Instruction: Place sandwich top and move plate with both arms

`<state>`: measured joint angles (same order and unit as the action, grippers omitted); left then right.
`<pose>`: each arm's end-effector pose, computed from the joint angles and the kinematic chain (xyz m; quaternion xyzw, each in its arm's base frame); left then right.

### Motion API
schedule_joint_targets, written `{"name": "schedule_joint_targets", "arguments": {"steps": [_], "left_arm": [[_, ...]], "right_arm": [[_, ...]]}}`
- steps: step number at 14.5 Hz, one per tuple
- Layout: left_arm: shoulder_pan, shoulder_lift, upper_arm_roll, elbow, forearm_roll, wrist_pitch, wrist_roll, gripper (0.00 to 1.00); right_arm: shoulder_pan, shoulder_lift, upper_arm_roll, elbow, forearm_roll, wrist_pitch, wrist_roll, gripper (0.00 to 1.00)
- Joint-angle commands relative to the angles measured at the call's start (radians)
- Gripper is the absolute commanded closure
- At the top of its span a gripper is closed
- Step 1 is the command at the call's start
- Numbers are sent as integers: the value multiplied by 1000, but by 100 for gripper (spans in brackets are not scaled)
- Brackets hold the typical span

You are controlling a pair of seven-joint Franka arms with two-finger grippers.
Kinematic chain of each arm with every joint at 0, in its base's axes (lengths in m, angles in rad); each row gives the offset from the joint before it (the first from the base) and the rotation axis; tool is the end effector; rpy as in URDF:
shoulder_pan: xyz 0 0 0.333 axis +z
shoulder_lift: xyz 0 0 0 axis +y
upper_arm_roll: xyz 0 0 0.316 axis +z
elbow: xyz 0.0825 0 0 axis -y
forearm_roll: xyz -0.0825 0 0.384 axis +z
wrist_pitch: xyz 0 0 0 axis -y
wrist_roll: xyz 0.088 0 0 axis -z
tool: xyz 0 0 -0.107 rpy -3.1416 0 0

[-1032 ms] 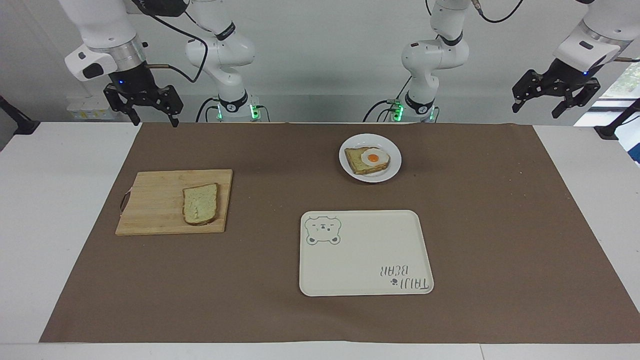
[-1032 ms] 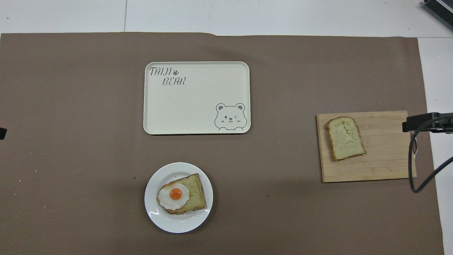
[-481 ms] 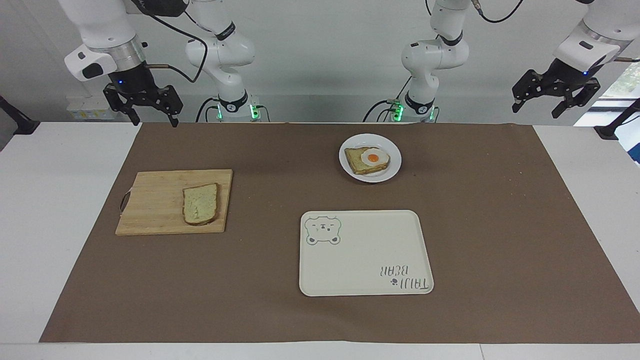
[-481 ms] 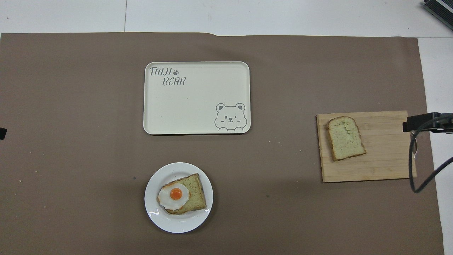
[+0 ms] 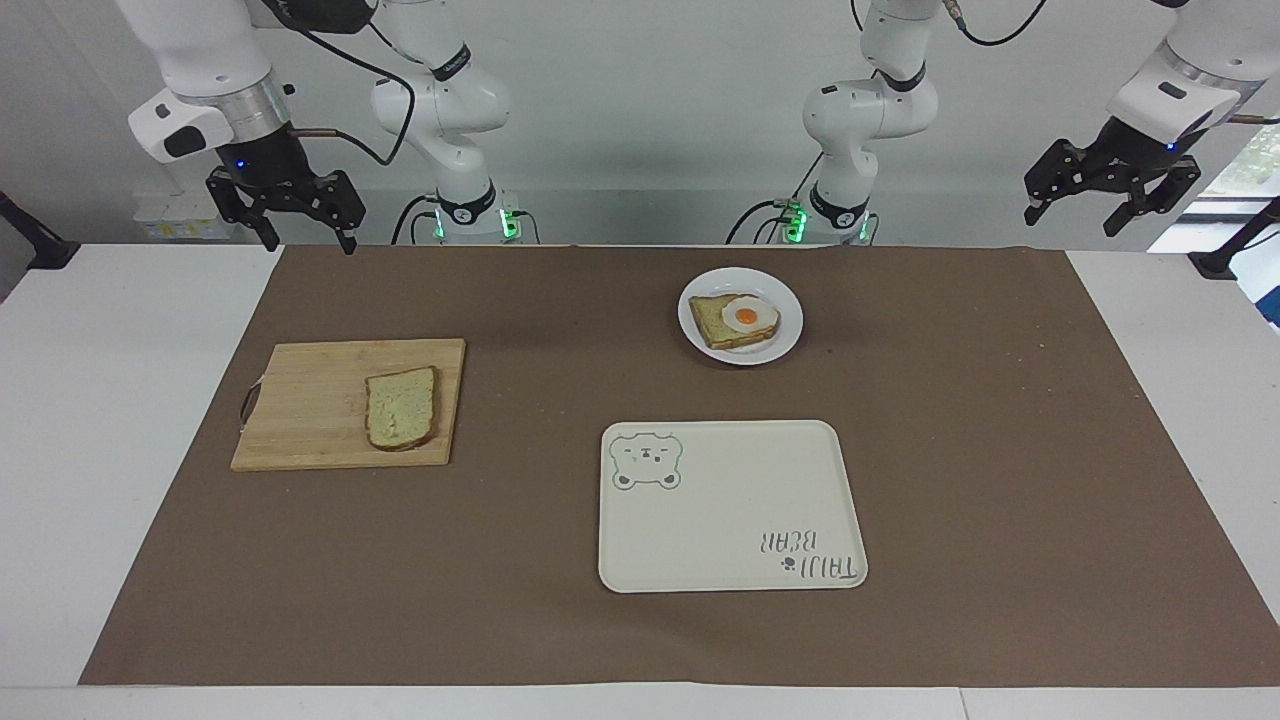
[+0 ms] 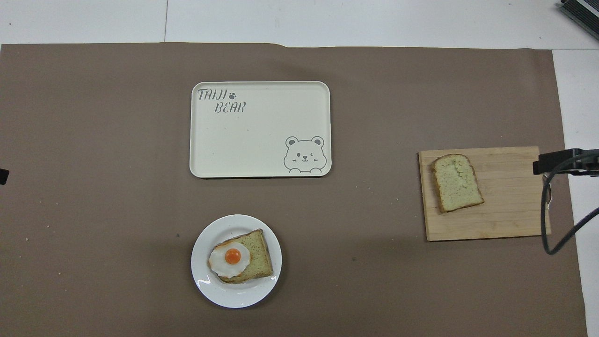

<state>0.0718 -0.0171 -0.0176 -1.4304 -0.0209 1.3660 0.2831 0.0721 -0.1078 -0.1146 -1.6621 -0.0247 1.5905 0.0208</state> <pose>0.5256 0.0258 0.6811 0.9929 -0.1160 -0.0216 0.0140 0.5219 -0.0282 0.6407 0.9993 -0.0314 0.0177 0.0064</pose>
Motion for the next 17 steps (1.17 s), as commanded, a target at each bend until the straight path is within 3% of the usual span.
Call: {"name": "schedule_joint_targets", "arguments": {"steps": [1, 7, 10, 14, 17], "left_arm": [[17, -6, -13, 7, 6, -18, 10, 0], [17, -6, -13, 7, 6, -18, 10, 0], [17, -6, -13, 7, 6, -18, 10, 0], [17, -6, -13, 7, 6, -18, 10, 0], [17, -6, -13, 7, 6, -18, 11, 0]], "right_arm": [[-5, -10, 1, -13, 3, -3, 22, 0], [-6, -18, 1, -33, 5, 3, -13, 0], [-6, -26, 0, -57, 20, 63, -48, 0], [-11, 32, 0, -59, 48, 207, -172, 0], [-14, 129, 0, -59, 58, 311, -226, 0]]}}
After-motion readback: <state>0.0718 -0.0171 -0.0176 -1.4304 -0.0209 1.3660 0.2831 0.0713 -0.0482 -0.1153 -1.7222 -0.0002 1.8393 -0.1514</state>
